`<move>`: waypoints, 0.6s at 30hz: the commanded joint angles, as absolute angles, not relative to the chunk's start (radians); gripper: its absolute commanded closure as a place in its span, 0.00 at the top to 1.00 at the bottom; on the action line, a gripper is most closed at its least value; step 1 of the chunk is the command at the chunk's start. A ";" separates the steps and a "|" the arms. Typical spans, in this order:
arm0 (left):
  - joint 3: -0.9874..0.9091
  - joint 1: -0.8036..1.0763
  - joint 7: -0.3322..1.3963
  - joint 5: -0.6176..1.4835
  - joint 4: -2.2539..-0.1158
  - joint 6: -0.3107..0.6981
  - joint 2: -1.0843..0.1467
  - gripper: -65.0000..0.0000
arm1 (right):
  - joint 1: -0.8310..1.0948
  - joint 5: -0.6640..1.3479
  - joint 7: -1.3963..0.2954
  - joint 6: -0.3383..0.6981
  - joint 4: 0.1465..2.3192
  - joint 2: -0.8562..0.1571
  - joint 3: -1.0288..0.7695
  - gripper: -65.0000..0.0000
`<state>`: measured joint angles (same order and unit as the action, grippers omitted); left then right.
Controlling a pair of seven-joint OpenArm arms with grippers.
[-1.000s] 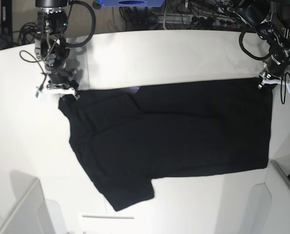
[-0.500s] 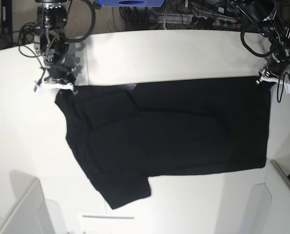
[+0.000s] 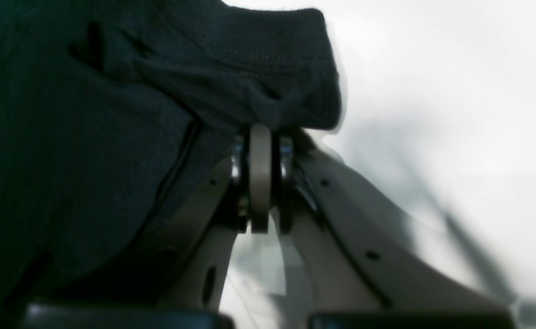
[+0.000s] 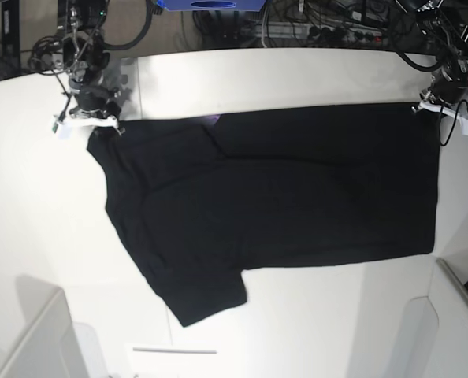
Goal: Fold the T-shirt properly
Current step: 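Pull the shirt further toward the robot with both grippers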
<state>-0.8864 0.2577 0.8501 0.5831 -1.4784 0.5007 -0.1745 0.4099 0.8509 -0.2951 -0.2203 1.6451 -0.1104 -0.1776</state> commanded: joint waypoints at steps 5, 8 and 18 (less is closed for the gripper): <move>-0.814 0.300 0.831 0.596 -1.501 0.504 -0.186 0.00 | 0.443 0.845 -0.277 -0.217 1.685 -0.117 -0.216 0.00; -0.799 0.317 0.829 0.596 -1.501 0.504 -0.173 0.00 | 0.461 0.848 -0.277 -0.217 1.685 -0.117 -0.249 0.00; -0.792 0.384 0.829 0.596 -1.577 0.504 -0.163 0.00 | 0.544 0.845 -0.277 -0.216 1.747 -0.117 -0.280 0.00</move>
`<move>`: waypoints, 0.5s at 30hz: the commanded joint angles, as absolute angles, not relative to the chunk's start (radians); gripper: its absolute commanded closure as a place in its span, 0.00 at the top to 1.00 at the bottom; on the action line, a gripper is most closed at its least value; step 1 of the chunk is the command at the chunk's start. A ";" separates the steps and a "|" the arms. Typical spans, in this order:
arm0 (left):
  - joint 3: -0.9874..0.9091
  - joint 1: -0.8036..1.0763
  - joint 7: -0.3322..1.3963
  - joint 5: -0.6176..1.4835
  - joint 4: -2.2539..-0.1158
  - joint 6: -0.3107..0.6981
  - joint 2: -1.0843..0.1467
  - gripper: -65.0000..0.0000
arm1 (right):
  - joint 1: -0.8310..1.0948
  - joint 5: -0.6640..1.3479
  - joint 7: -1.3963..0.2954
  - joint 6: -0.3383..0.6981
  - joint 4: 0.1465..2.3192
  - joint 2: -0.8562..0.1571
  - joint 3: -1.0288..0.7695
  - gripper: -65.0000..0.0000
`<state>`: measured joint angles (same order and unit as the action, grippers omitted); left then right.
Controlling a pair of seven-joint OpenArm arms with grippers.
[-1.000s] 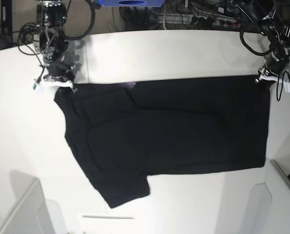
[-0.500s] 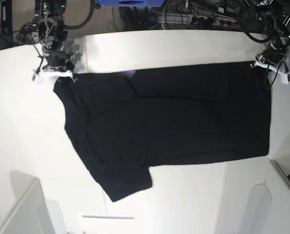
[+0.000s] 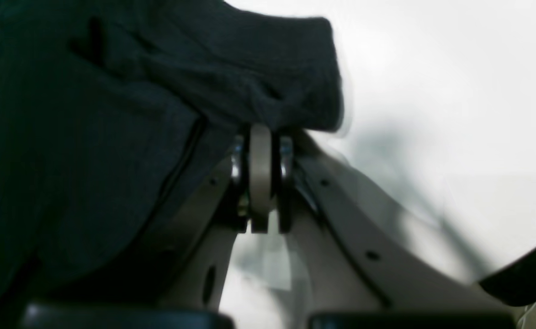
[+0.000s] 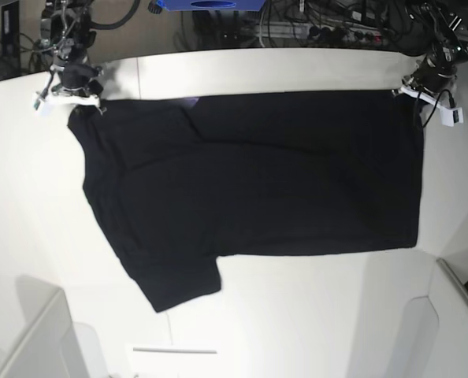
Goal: Fold the T-shirt properly
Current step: 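Pull the shirt further toward the robot with both grippers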
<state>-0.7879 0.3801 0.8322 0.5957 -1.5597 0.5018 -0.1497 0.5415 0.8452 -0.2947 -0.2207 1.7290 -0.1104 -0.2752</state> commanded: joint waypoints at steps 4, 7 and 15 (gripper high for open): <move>-0.792 0.424 0.829 0.596 -1.626 0.504 -0.163 0.00 | 0.567 0.845 -0.277 -0.216 1.762 -0.117 -0.280 0.00; -0.792 0.438 0.829 0.596 -1.627 0.504 -0.163 0.00 | 0.587 0.845 -0.277 -0.216 1.773 -0.117 -0.280 0.00; -0.796 0.495 0.829 0.596 -1.629 0.504 -0.163 0.00 | 0.651 0.845 -0.277 -0.216 1.802 -0.117 -0.280 0.00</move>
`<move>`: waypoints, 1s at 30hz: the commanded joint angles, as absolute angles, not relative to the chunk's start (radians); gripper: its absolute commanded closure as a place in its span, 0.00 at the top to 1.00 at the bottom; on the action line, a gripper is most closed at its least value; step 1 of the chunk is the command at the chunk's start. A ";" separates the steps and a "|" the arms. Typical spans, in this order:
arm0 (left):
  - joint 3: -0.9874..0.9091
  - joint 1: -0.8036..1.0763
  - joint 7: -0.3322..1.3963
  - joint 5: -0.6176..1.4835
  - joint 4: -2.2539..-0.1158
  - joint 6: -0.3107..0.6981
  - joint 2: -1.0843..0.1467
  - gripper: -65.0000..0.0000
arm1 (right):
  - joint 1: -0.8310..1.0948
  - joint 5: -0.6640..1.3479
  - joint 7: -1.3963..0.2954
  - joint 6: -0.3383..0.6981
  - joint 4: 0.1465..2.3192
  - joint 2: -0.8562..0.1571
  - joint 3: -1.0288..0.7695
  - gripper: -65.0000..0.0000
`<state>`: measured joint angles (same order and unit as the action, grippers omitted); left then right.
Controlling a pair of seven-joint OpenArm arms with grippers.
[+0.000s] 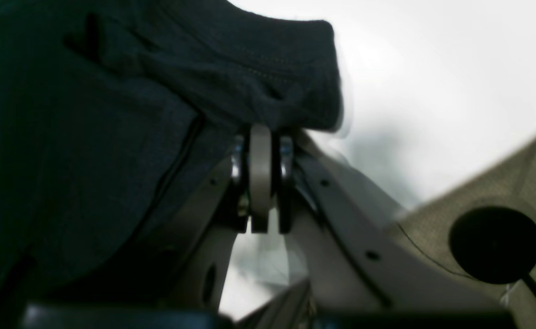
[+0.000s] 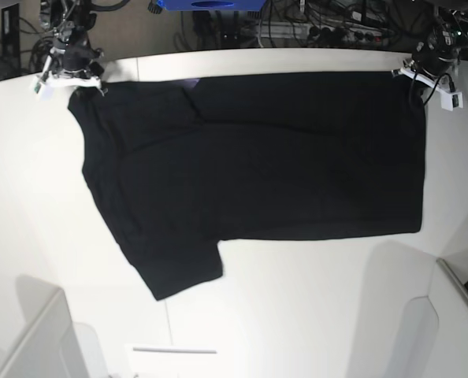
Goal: Fold the T-shirt properly
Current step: 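Pull the shirt further toward the robot with both grippers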
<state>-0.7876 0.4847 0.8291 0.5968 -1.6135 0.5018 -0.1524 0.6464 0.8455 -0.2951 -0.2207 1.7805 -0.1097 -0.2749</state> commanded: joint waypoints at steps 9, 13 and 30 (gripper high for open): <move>-0.802 0.518 0.829 0.596 -1.658 0.506 -0.165 0.00 | 0.699 0.843 -0.277 -0.216 1.813 -0.117 -0.280 0.00; -0.802 0.536 0.829 0.595 -1.659 0.506 -0.165 0.00 | 0.717 0.843 -0.277 -0.216 1.830 -0.117 -0.280 0.00; -0.805 0.558 0.829 0.588 -1.658 0.498 -0.166 0.00 | 0.730 0.843 -0.283 -0.216 1.833 -0.117 -0.280 0.00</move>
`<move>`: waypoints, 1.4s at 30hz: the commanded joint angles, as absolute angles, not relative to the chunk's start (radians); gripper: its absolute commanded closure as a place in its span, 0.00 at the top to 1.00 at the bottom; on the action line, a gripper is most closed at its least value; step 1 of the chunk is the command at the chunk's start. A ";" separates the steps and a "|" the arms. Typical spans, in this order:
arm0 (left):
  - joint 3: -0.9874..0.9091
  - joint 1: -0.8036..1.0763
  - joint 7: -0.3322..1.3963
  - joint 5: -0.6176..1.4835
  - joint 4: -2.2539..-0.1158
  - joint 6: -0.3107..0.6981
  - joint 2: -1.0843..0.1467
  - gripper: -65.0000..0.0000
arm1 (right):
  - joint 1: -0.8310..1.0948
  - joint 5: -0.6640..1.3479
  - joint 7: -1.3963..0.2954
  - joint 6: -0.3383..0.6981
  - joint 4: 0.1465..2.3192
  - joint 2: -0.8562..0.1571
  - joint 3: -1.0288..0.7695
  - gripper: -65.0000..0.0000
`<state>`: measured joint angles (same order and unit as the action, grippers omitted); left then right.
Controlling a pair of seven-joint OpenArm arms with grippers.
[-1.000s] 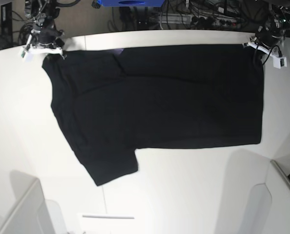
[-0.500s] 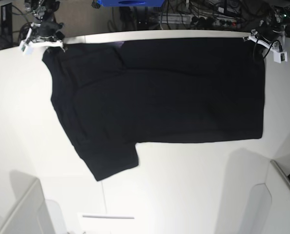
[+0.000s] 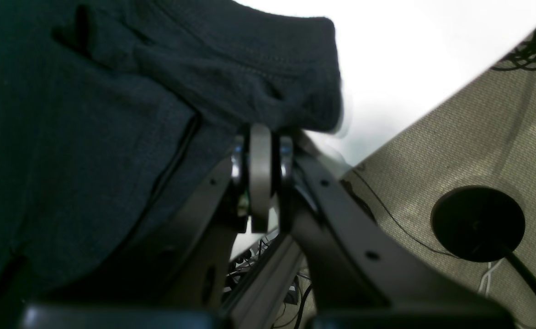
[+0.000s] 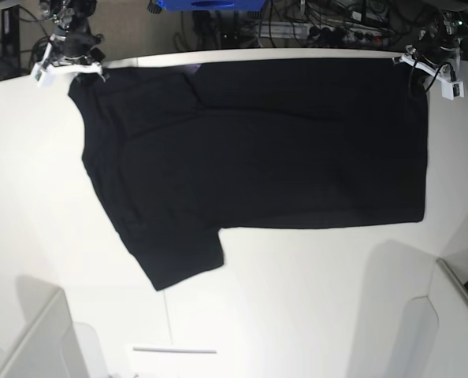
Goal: Fold the T-shirt properly
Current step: 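Pull the shirt further toward the robot with both grippers, then release the shoulders and move both grippers to the shirt's side edges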
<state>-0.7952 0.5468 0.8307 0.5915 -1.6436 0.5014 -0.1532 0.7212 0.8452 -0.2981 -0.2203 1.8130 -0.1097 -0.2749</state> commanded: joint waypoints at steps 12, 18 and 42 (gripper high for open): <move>-0.888 0.558 0.831 0.588 -1.655 0.496 -0.163 0.69 | 0.774 0.843 -0.275 -0.219 1.886 -0.111 -0.303 0.47; -1.038 0.553 0.832 0.588 -1.658 0.501 -0.168 0.82 | 0.777 0.843 -0.278 -0.217 1.888 -0.094 -0.414 0.48; -0.846 0.354 0.835 0.587 -1.805 0.498 -0.275 0.00 | 0.300 0.842 -0.644 -0.068 1.888 -0.205 -0.433 0.47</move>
